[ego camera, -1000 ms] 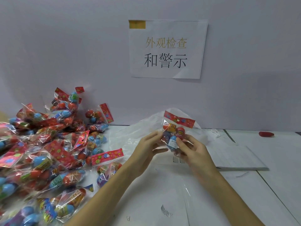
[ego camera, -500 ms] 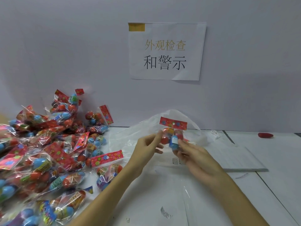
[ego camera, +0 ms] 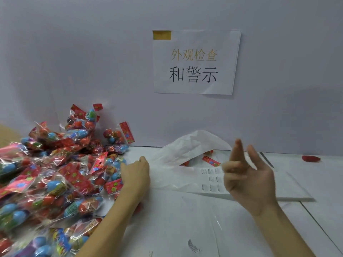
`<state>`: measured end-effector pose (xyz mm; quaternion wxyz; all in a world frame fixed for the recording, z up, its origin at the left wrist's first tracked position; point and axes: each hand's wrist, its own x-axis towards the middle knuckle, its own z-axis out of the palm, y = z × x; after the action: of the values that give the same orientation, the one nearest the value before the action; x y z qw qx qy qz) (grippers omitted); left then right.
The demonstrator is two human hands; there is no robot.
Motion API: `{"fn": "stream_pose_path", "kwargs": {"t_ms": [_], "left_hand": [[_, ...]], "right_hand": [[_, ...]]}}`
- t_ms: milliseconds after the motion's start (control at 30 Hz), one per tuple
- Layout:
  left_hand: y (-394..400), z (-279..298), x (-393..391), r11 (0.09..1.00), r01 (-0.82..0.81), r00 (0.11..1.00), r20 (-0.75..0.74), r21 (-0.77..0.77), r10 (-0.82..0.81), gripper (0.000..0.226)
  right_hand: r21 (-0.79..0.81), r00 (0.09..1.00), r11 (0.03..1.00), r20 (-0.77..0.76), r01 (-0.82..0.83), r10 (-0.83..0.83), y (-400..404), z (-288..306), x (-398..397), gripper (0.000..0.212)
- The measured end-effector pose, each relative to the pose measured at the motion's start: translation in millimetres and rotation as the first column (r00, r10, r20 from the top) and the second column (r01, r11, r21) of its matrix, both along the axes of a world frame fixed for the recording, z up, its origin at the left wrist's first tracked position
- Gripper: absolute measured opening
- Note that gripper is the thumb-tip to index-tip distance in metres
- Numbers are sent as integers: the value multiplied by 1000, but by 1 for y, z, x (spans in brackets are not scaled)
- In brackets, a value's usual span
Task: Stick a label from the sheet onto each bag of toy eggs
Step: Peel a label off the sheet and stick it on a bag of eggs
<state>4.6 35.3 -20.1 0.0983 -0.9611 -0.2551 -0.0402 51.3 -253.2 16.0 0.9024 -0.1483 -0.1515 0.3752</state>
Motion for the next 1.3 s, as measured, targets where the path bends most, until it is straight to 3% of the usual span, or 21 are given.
{"fn": "stream_pose_path", "kwargs": {"t_ms": [100,167,233,300,433,533,633,733,833,933,1033,1133,1233,1300], "left_hand": [[5,7,1,995,75,984,163,-60,-64,20],[3,11,3,974,141,917,395,-177,-61,26],[-5,16,5,890,298,767,642,-346,-8,26],[-17,21,8,760,446,603,786,-473,136,20],[-40,16,9,562,523,488,766,-641,419,16],[-55,12,7,496,560,447,746,-664,494,20],[-63,17,6,281,613,518,644,-739,563,30],[-66,23,4,124,529,748,531,-839,398,51],[-69,29,1,10,513,829,498,-858,253,60],[-69,28,0,63,593,788,595,-803,159,42],[-63,25,2,75,612,755,610,-787,239,21],[-61,24,2,21,595,768,577,-803,279,17],[-64,23,3,21,584,770,562,-811,300,19],[-66,20,3,86,600,746,595,-796,299,21]], "right_hand": [[-236,991,963,59,133,-122,12,-8,1,35],[-424,980,889,160,174,-116,22,-13,1,37],[-593,947,769,318,236,-45,32,-20,-4,40],[-659,895,684,445,315,17,43,-29,-10,52],[-658,794,684,578,315,190,60,-45,-25,55],[-576,627,640,757,508,184,66,-46,-31,30],[-494,572,482,820,723,-19,64,-44,-24,17],[-471,560,391,815,790,-148,53,-41,-12,15],[-482,569,345,791,806,-225,43,-39,-3,24],[-499,567,295,792,815,-226,38,-39,3,24],[-513,537,240,843,824,-42,30,-34,6,34],[-377,363,130,924,917,123,20,-30,7,35],[-348,338,93,935,933,110,15,-29,8,49],[-373,365,103,927,922,91,15,-29,7,51]]}}
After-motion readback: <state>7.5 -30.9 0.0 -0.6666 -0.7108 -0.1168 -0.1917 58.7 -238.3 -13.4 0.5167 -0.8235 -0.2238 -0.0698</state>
